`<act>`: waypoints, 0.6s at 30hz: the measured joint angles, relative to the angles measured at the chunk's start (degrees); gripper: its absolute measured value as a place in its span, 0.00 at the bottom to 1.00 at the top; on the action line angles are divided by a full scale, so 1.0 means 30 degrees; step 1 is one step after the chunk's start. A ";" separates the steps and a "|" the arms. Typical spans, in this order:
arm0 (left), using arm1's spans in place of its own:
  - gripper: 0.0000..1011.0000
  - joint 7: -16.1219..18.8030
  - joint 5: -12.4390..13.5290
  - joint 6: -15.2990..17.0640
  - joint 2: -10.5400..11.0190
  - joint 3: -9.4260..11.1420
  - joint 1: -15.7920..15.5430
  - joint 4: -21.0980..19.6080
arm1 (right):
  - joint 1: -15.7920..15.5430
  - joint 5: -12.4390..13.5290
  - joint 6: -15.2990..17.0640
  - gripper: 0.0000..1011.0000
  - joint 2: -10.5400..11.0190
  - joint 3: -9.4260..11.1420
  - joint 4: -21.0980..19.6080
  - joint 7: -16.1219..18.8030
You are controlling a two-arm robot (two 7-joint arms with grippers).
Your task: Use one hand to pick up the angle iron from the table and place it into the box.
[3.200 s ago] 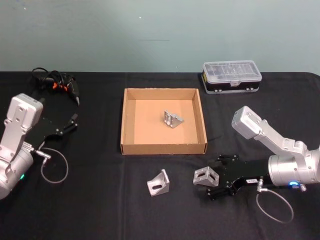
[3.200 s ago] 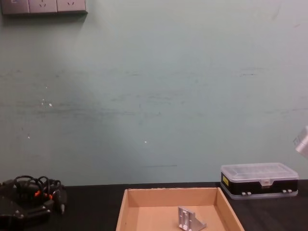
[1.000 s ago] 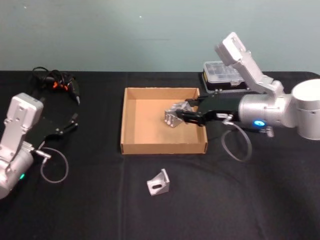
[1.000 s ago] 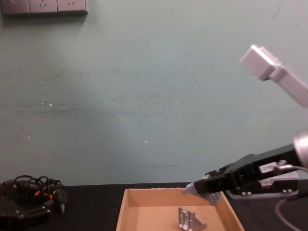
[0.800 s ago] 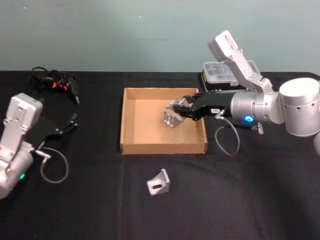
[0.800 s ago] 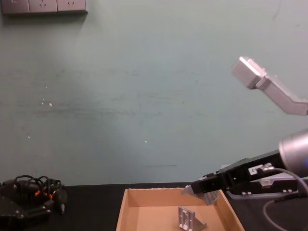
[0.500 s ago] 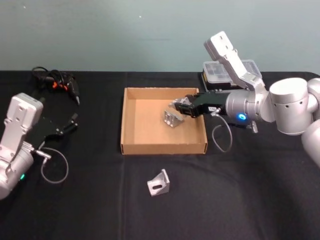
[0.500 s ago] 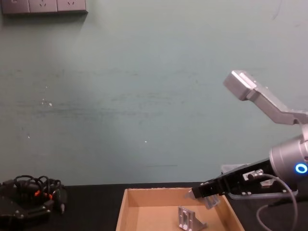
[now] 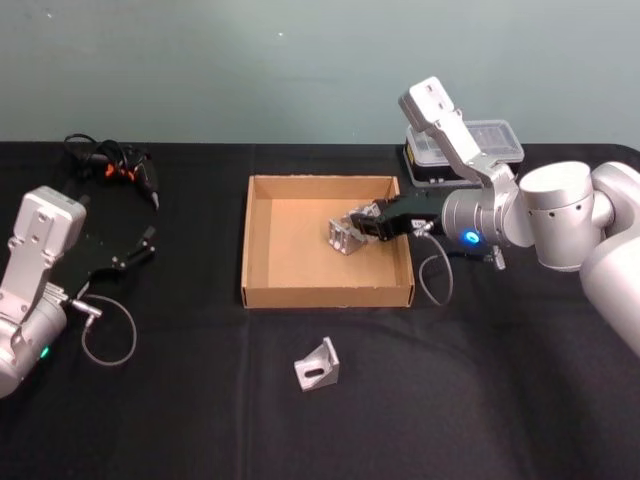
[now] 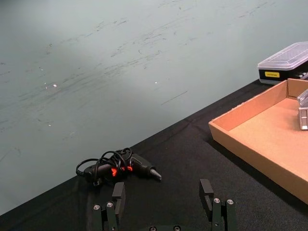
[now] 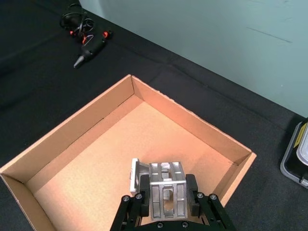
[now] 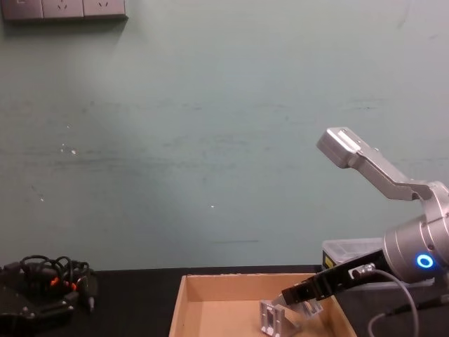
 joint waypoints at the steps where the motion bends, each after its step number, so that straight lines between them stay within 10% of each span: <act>1: 1.00 0.0000 -0.0001 0.0000 0.0000 0.0000 0.0000 0.0001 | 0.0001 0.0001 0.0001 0.44 0.0003 0.0000 -0.0012 0.0000; 10: 1.00 0.0000 -0.0001 -0.0001 0.0000 0.0000 0.0000 0.0000 | -0.0023 0.0028 -0.0003 0.46 0.0063 -0.0012 -0.0153 0.0014; 18: 1.00 0.0000 0.0001 0.0000 0.0000 0.0000 0.0000 0.0000 | -0.0040 0.0070 -0.0012 0.70 0.0091 -0.0026 -0.0221 0.0017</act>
